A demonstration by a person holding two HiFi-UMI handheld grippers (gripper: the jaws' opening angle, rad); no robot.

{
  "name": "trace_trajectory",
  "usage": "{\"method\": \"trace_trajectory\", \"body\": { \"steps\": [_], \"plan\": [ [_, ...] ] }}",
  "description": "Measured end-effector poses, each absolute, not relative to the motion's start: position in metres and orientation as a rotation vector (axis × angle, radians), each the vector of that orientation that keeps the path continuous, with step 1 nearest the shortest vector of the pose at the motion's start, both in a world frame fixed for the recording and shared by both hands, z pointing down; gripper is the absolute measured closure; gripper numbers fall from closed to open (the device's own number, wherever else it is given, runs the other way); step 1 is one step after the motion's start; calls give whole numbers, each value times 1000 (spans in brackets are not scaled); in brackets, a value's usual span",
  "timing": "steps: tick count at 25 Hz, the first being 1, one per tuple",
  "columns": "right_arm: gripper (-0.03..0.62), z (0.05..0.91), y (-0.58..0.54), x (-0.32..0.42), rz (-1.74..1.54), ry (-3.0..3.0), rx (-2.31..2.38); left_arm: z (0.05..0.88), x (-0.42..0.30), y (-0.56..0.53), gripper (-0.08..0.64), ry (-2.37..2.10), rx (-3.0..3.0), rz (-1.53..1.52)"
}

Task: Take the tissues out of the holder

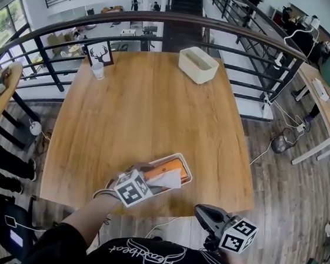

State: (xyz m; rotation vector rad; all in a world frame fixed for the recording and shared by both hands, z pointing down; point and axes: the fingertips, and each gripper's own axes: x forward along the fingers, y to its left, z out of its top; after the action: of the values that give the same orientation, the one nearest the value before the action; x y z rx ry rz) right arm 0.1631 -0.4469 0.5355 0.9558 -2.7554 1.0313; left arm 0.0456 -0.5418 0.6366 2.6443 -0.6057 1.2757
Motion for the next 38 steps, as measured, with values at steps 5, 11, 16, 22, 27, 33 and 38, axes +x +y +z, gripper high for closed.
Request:
{"method": "trace_trajectory", "body": {
  "steps": [5, 11, 16, 22, 27, 33, 38],
  "plan": [
    [575, 534, -446, 158, 1027, -2762, 949, 635, 42, -544, 271, -658, 2660, 1239],
    [575, 538, -435, 162, 1057, -2744, 960, 632, 42, -540, 311, -699, 2674, 1237],
    [575, 535, -424, 166, 1067, -2745, 949, 626, 45, -535, 314, -725, 2665, 1225],
    [575, 539, -423, 169, 1067, -2739, 957, 619, 41, -544, 316, -797, 2675, 1208],
    [575, 536, -419, 170, 1053, -2742, 952, 600, 38, -541, 316, -835, 2685, 1159],
    [575, 522, -416, 180, 1022, -2769, 925, 551, 40, -530, 316, -950, 2633, 928],
    [575, 505, -389, 170, 958, -2818, 862, 513, 34, -481, 316, -1025, 2623, 754]
  ]
}}
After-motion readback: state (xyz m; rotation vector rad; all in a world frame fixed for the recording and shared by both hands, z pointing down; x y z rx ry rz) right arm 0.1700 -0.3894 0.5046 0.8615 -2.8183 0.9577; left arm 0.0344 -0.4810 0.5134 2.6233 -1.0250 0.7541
